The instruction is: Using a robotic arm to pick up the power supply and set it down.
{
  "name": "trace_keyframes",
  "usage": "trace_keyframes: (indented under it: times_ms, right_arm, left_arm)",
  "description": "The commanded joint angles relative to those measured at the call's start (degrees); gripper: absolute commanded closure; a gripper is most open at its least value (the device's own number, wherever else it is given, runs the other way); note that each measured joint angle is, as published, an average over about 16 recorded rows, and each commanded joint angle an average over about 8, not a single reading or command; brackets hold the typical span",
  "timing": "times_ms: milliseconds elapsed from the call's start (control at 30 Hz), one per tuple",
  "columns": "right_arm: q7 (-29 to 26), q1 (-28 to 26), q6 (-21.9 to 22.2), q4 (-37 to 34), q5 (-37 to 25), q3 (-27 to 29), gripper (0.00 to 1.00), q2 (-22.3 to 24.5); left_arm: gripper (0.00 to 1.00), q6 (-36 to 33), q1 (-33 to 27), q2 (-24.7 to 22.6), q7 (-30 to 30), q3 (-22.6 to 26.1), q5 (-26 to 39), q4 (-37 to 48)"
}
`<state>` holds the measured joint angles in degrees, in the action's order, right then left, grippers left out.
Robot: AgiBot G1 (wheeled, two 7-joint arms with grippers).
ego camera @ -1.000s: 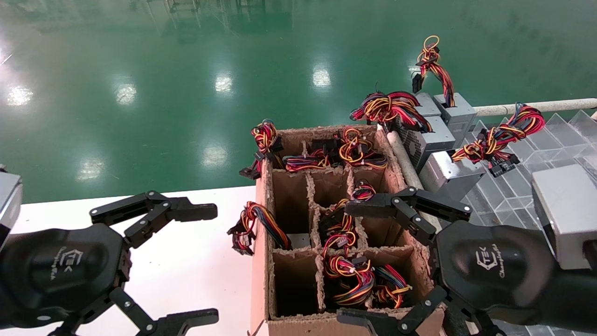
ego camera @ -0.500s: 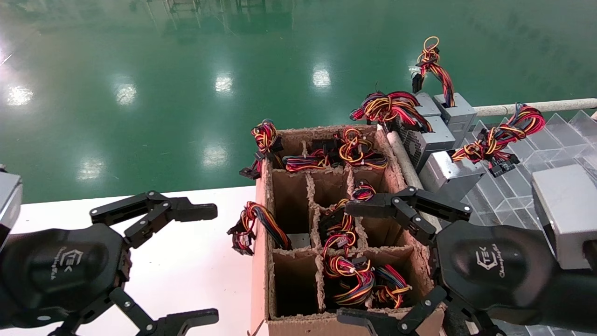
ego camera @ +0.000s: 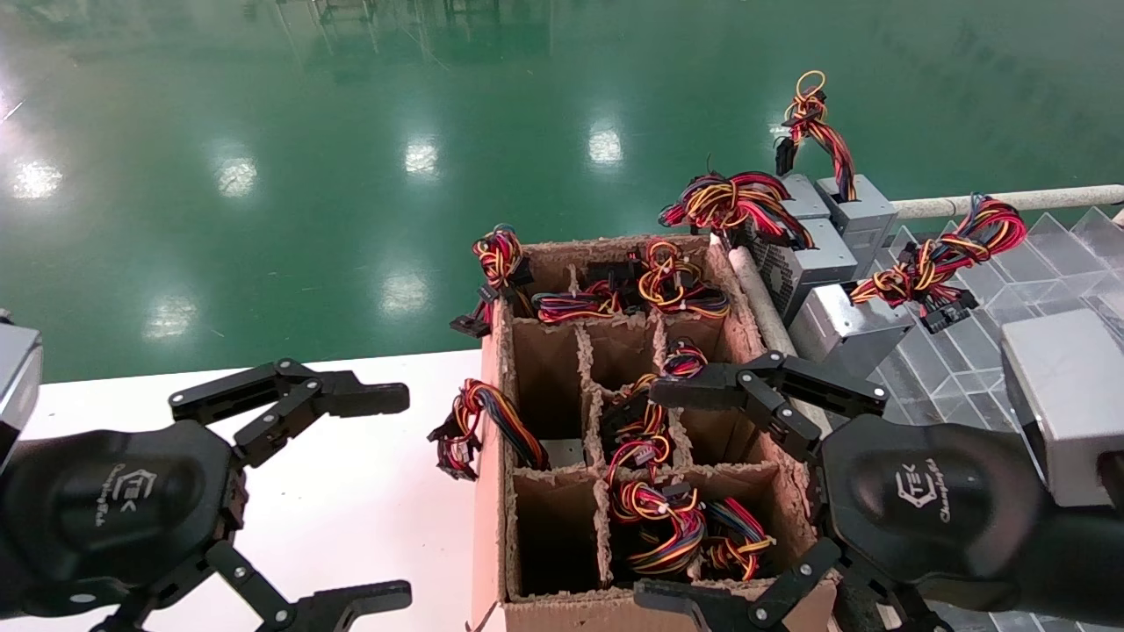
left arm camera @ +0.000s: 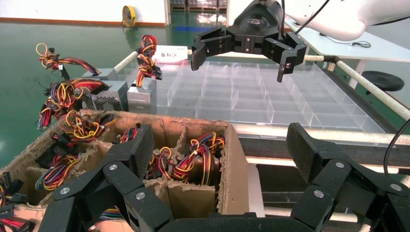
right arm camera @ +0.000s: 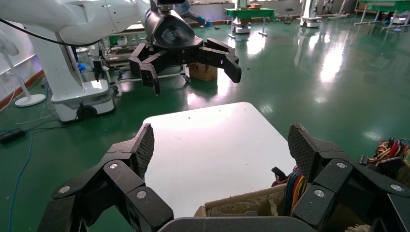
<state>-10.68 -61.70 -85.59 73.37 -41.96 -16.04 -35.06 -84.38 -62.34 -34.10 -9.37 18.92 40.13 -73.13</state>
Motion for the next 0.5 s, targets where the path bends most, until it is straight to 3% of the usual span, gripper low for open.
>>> trace_keyframes:
  times_ms: [33, 500]
  right_arm:
    - [0.0, 0.0, 0.0, 0.0, 0.0, 0.0, 0.0, 0.0]
    - [0.0, 0.0, 0.0, 0.0, 0.0, 0.0, 0.0, 0.0]
  left_arm:
    - [0.0, 0.0, 0.0, 0.0, 0.0, 0.0, 0.0, 0.0]
    - [0.0, 0.0, 0.0, 0.0, 0.0, 0.0, 0.0, 0.0]
